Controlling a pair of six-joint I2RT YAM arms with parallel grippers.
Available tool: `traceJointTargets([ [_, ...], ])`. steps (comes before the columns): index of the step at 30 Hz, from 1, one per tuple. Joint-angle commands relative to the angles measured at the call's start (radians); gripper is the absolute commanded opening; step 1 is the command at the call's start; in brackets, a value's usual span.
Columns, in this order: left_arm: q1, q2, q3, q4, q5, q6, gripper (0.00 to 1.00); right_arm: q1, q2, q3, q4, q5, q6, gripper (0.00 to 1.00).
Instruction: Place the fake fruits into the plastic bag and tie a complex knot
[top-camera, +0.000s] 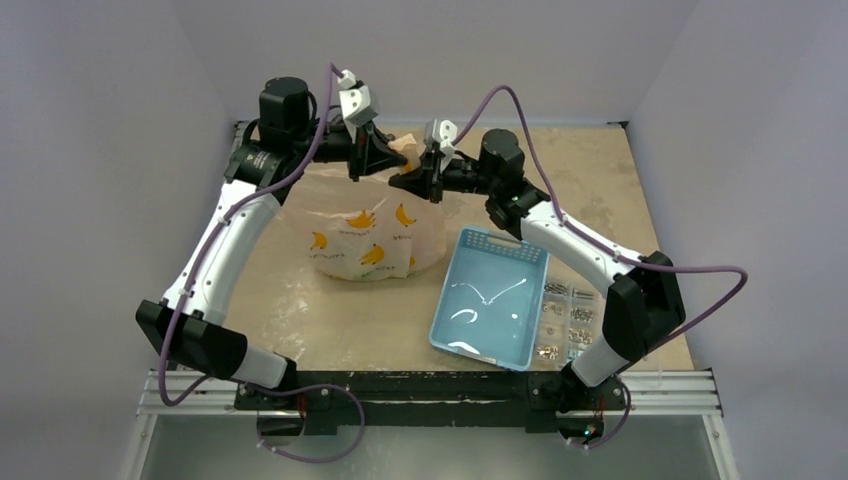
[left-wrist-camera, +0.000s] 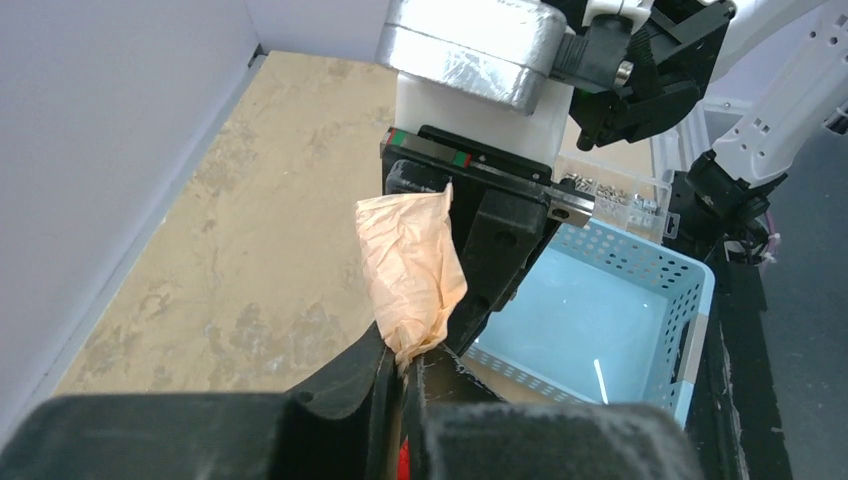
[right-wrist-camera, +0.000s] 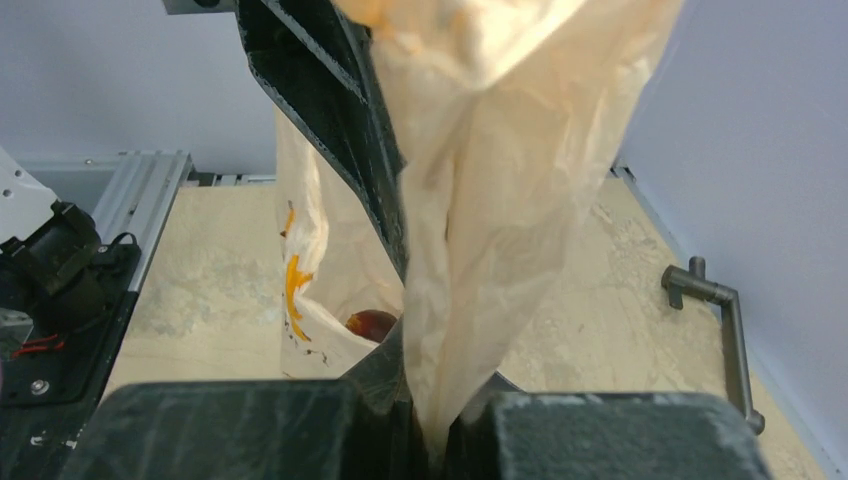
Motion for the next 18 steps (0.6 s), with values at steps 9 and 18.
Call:
traceJointTargets([
  [9,0.089,-0.096,-0.04,-0.397,-0.044,0.485,1.0,-0.049,-0.023,-0.042,-0.078,-0.025,0.076,0.0],
  [18,-0.036,-0.08,-0.168,-0.174,-0.339,0.518,1.0,-0.057,-0.002,-0.015,-0.066,-0.094,0.142,0.0],
])
